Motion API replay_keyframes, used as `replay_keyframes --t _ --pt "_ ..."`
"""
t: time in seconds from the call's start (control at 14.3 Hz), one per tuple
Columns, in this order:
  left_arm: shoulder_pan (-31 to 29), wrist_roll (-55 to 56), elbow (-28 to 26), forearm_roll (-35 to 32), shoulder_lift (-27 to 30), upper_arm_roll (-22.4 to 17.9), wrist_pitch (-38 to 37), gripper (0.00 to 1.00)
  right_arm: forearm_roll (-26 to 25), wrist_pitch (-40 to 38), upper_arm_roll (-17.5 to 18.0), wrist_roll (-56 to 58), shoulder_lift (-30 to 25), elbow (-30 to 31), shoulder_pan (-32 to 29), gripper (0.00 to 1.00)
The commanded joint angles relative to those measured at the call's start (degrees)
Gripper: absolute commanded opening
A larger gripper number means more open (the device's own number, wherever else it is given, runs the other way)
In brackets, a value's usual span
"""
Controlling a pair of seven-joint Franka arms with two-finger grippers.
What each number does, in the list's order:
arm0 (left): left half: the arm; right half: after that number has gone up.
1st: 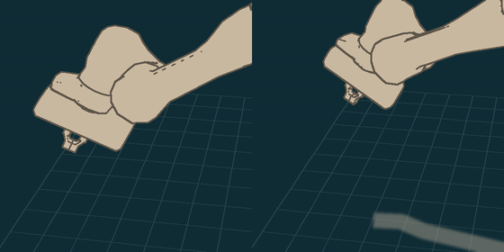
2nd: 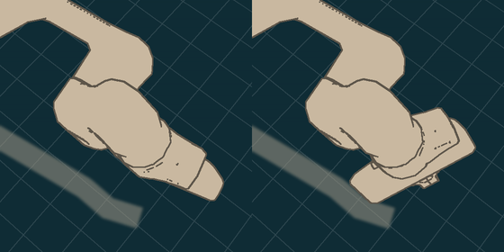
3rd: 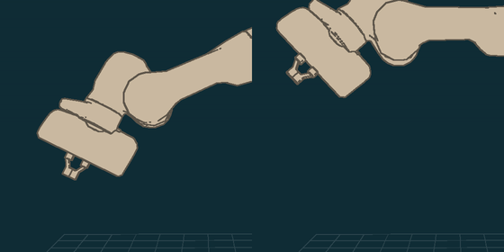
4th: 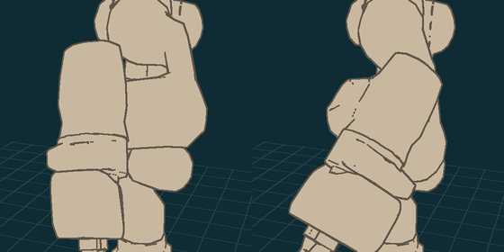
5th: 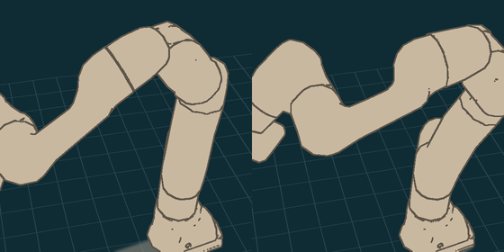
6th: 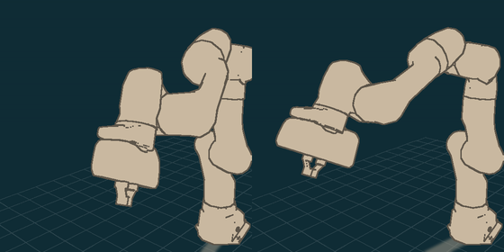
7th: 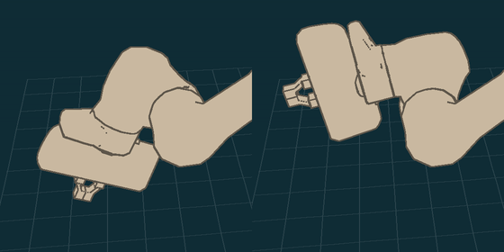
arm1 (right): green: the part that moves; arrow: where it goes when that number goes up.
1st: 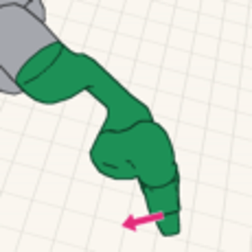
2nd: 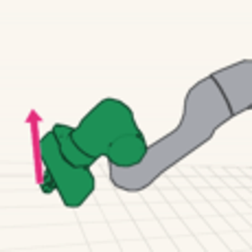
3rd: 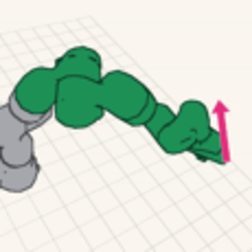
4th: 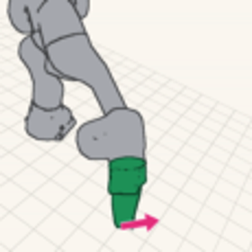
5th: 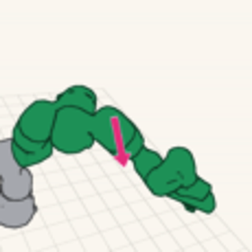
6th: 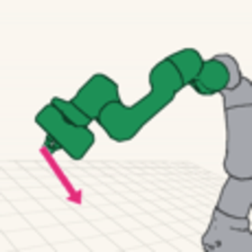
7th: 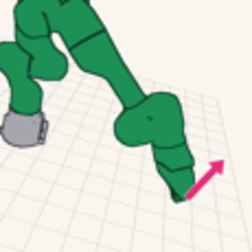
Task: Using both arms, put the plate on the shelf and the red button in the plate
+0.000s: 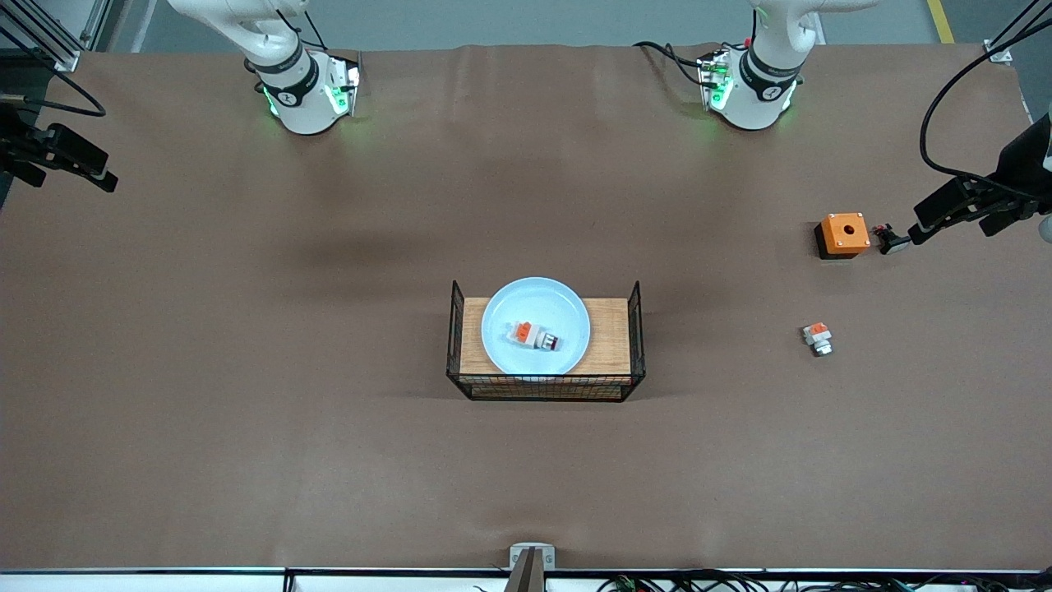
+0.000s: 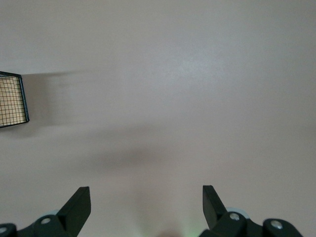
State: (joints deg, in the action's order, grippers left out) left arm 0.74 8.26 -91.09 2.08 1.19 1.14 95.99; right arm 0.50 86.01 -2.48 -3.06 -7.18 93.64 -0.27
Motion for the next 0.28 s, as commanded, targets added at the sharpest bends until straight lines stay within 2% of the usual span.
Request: replay_keyframes --t 0.0,0.21 --pt "0.5 -4.9 -0.9 -1.2 1.4 0.0 -0.1 1.00 -0.8 0.0 0.8 -0.4 -1.7 1.5 -0.9 1.00" --pt "0.4 -7.5 -0.7 -1.1 1.4 -0.1 -0.1 1.00 -0.7 0.0 0.9 -0.5 -2.0 1.8 -0.9 1.00"
